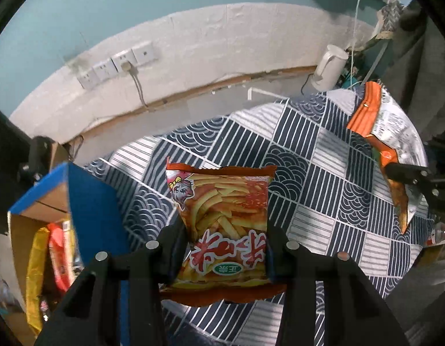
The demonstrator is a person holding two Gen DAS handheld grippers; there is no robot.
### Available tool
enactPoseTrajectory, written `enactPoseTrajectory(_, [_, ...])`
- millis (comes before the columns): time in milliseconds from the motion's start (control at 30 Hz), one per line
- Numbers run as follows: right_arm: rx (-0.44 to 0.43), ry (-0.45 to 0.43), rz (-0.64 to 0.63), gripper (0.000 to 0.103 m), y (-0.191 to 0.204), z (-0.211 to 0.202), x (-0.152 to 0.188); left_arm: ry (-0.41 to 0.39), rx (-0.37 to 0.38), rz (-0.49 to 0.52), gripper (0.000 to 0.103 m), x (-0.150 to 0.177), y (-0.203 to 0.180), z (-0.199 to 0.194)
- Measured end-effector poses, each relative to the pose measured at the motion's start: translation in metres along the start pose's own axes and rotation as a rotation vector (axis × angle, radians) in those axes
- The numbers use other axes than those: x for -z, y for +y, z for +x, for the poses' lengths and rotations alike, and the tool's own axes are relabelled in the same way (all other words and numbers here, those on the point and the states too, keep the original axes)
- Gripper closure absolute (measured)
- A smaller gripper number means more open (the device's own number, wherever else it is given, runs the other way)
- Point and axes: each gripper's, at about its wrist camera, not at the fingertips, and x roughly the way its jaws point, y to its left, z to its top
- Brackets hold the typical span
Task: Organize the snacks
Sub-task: 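Carry the orange-red bag and white-orange bag over the cardboard box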
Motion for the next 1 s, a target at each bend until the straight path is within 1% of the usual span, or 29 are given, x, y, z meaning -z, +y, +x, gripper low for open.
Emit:
enactPoseTrajectory(267, [-0.006,-0.049,-0.034,0.070,0.026,-0.027,0.000,-0.076,-0.026,0.023,0.058,0.014,0.005,-0.043])
enactPoseTrajectory(467, [-0.024,-0.080,-0.069,0.069,0.050,-0.044,-0.002,-0.111,-0.032,0.027,0.058,0.026,0.010,-0.068])
enactPoseTrajectory(567, [-0.032,-0.094,-0.090,0.069,0.063,-0.051,-0.003,-0.133,-0.047,0.032,0.058,0.033,0.015,-0.080])
enactPoseTrajectory(867, [-0.063,-0.117,-0.148,0.069,0.100,-0.064,-0.005,-0.172,-0.061,0.020,0.058,0.059,0.041,-0.102])
enactPoseTrajectory(1000, [-0.082,-0.122,-0.164,0.069,0.115,-0.067,-0.007,-0.172,-0.076,0.008,0.058,0.072,0.055,-0.104])
